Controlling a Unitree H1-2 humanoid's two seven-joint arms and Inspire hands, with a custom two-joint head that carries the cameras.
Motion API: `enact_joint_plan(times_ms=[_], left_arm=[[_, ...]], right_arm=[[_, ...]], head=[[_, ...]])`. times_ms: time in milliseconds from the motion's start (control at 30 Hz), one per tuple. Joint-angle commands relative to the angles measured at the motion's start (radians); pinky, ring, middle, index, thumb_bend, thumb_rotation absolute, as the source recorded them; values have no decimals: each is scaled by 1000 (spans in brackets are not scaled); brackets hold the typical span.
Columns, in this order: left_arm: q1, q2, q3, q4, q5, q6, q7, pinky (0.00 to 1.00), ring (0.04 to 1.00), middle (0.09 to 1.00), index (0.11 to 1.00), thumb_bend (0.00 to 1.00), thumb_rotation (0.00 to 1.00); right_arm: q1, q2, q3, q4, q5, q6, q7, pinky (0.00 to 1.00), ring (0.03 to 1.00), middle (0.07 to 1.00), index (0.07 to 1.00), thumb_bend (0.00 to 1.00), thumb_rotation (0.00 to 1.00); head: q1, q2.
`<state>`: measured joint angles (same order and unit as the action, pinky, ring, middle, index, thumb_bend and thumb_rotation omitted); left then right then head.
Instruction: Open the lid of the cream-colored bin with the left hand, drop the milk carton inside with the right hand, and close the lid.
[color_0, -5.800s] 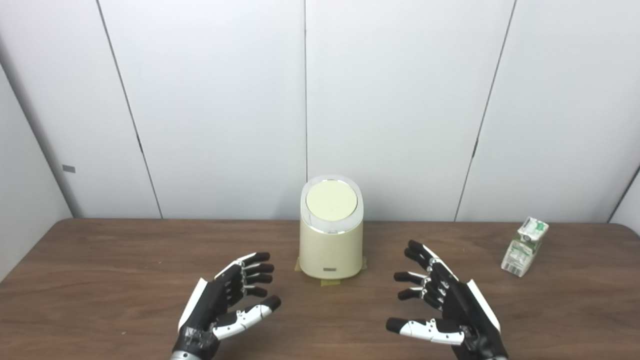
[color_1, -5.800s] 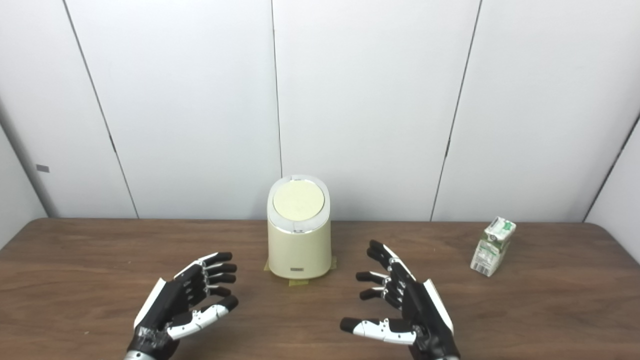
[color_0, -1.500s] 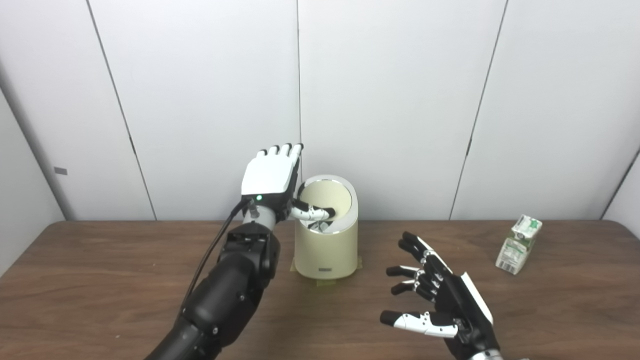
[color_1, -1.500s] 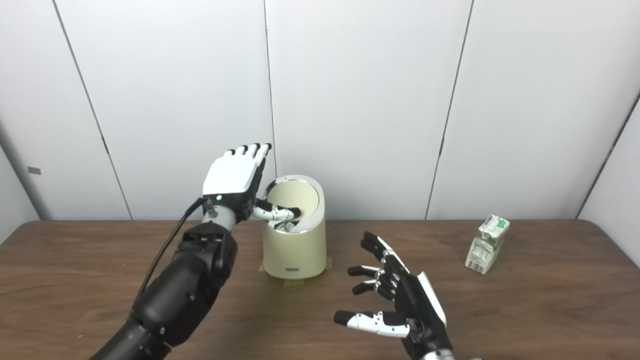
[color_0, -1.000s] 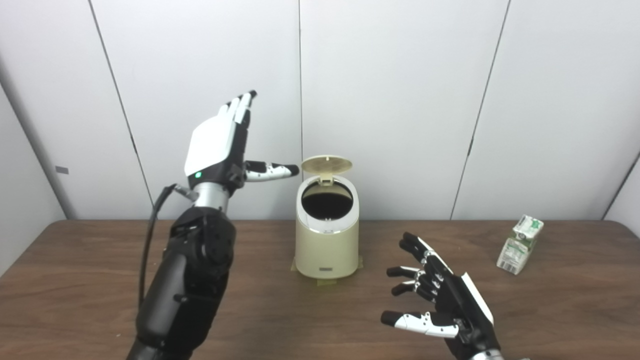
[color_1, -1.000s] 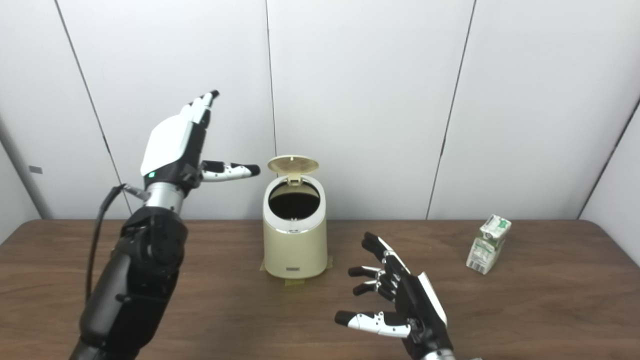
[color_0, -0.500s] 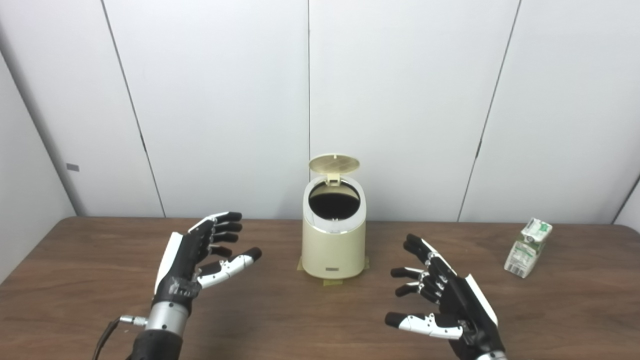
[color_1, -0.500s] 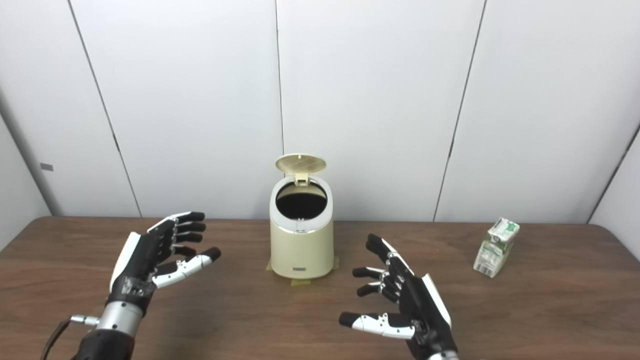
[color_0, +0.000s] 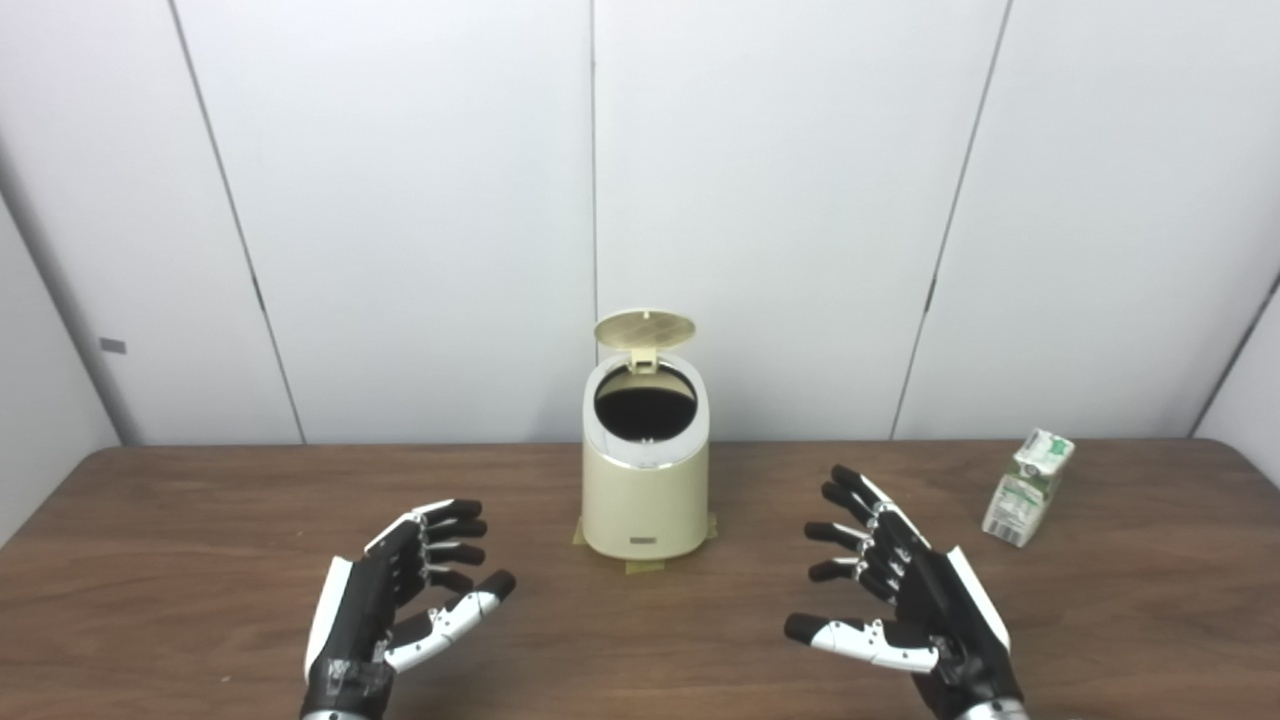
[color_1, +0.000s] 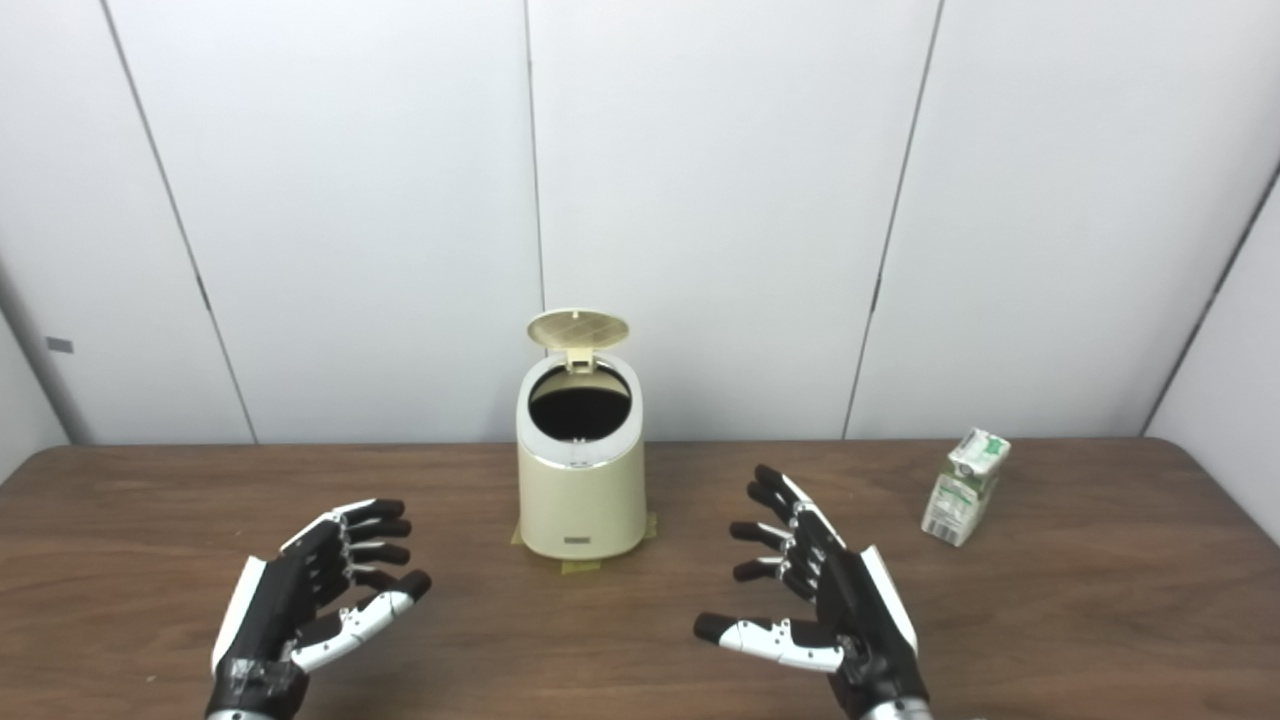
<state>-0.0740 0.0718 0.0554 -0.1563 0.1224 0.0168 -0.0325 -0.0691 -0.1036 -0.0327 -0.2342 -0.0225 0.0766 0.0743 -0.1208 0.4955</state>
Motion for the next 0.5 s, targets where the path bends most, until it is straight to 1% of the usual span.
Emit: enact_joint_plan(times_ms=[0,33,67,100,133,167,233,267,300,367,467], left_arm=[[-22,25,1,-25,3,-16,2,611,691,725,717,672,119],[-20,31,1,-28,5,-5,-1,638,713,736,722,664,97],[-20,37,4,-27,5,3,-2,647,721,740,724,662,90],[-20,43,6,-23,6,6,-1,654,726,744,726,658,78],[-21,48,8,-20,6,7,0,651,723,746,725,651,59],[-23,56,11,-12,2,3,-1,650,722,746,725,649,52],[-26,67,16,0,-8,-4,-2,660,729,751,731,636,59],[-29,73,19,5,-11,-7,-3,660,729,754,734,630,41],[-31,77,20,7,-12,-6,-2,661,730,758,737,622,21],[-33,84,23,13,-20,-4,-4,665,732,761,738,615,4],[-36,90,27,15,-22,12,-6,666,730,763,743,612,0]], right_arm=[[-69,-63,-47,-13,24,-38,-3,644,778,898,889,760,162],[-86,-90,-65,-6,25,-39,3,658,780,893,881,774,174],[-102,-114,-77,-7,14,-32,4,657,776,886,876,774,182],[-118,-135,-85,-16,-9,-19,-2,647,762,875,867,775,197],[-127,-146,-88,-24,-26,-8,-8,625,741,858,854,777,209],[-150,-162,-102,-52,-53,23,-26,618,734,852,850,778,213],[-180,-180,-121,-92,-87,72,-50,581,711,817,818,786,162],[-200,-194,-134,-117,-109,101,-62,568,703,803,810,782,138],[-214,-208,-143,-130,-134,118,-72,568,711,798,807,768,122],[-234,-225,-157,-140,-160,137,-81,559,712,785,801,760,123],[-271,-267,-195,-136,-171,191,-80,628,783,816,823,738,120]], head=[[-75,-12],[-92,-16],[-125,-25],[-156,-32],[-163,-34],[-197,-43],[-220,-48],[-245,-54],[-253,-56],[-271,-62],[-290,-64]])
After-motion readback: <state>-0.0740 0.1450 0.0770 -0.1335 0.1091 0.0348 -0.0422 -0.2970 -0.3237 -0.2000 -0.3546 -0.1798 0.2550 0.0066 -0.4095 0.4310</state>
